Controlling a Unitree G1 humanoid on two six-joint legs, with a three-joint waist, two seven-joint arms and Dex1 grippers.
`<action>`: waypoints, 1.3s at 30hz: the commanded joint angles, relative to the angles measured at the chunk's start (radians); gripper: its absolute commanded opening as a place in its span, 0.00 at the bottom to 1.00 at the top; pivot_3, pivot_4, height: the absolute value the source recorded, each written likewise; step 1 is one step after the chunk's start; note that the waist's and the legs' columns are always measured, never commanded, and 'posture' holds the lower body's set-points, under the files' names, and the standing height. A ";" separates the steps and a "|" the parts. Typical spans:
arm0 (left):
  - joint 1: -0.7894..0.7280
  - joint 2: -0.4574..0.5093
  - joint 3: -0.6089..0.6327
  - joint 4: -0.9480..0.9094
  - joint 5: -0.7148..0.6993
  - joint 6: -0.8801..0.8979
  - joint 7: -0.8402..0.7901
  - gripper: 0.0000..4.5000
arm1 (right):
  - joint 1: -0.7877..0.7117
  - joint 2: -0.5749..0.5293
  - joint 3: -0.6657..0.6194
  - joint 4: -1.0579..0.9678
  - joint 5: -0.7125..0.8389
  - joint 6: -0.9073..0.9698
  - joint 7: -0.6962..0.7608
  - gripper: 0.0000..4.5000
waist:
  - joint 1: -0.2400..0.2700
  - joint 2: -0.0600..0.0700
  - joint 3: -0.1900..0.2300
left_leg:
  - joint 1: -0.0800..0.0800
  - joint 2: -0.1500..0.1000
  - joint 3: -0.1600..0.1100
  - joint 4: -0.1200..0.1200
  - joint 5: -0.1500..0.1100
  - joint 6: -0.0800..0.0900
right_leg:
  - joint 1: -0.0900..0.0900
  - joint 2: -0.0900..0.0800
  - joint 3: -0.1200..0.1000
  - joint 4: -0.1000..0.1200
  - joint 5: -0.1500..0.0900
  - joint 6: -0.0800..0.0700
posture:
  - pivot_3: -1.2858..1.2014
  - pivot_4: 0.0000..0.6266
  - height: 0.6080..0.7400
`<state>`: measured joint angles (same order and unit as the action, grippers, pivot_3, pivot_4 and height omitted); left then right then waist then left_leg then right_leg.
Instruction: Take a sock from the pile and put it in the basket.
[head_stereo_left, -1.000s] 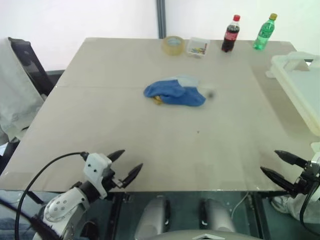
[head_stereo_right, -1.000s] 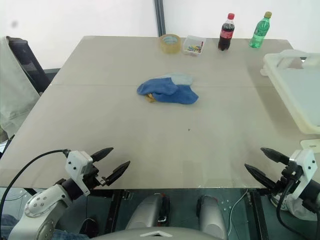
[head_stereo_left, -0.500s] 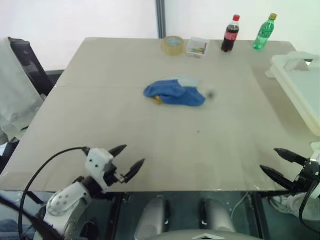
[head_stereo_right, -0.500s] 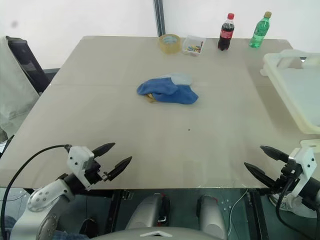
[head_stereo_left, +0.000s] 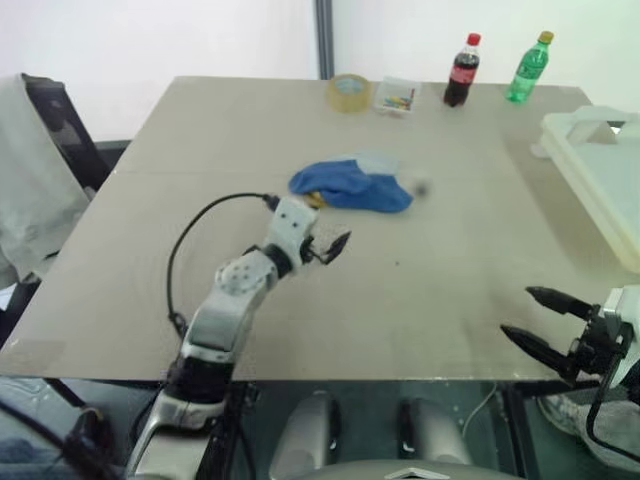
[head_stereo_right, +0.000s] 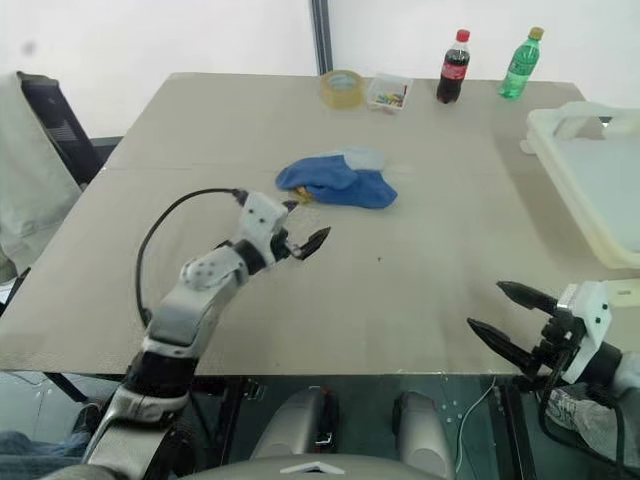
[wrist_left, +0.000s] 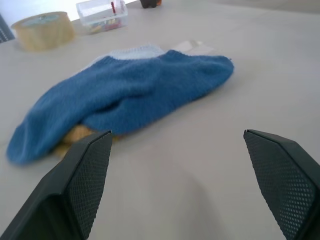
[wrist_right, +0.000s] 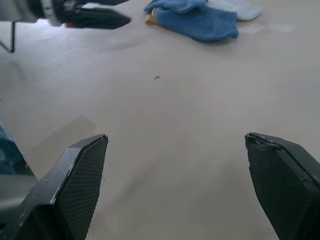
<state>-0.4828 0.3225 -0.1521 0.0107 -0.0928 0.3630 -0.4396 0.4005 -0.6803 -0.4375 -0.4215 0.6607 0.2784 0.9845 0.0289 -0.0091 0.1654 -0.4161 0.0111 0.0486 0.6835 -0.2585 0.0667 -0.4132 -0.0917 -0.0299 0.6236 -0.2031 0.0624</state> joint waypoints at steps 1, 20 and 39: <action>-0.145 -0.038 -0.024 0.165 0.076 -0.062 0.047 1.00 | -0.003 0.008 -0.005 -0.056 0.004 -0.003 -0.025 0.99 | 0.002 -0.001 0.000 | 0.000 0.000 0.000 0.000 0.000 0.000 | 0.000 0.000 0.000 0.000 0.000 0.000 | 0.52 0.24 1.00; -0.518 -0.203 -0.060 0.876 0.278 -0.392 0.212 1.00 | -0.001 0.043 -0.004 -0.048 -0.040 -0.055 -0.072 0.99 | 0.010 -0.003 0.002 | -0.002 0.000 -0.001 0.001 0.000 0.000 | 0.000 0.000 -0.001 0.000 0.003 0.004 | 0.52 0.24 1.00; -0.387 -0.171 -0.056 0.654 0.310 -0.363 0.189 0.01 | 0.014 0.075 0.022 -0.047 -0.077 -0.082 -0.093 1.00 | 0.009 -0.003 0.002 | -0.002 0.001 -0.001 0.001 0.000 0.000 | -0.001 -0.001 -0.001 0.000 0.003 0.004 | 0.52 0.24 1.00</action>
<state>-0.8686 0.1471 -0.2067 0.7361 0.2141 -0.0043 -0.2440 0.4096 -0.6066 -0.4050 -0.4532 0.5797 0.2149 0.8921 0.0377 -0.0125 0.1675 -0.4178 0.0118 0.0480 0.6843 -0.2586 0.0668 -0.4137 -0.0922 -0.0306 0.6242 -0.2002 0.0661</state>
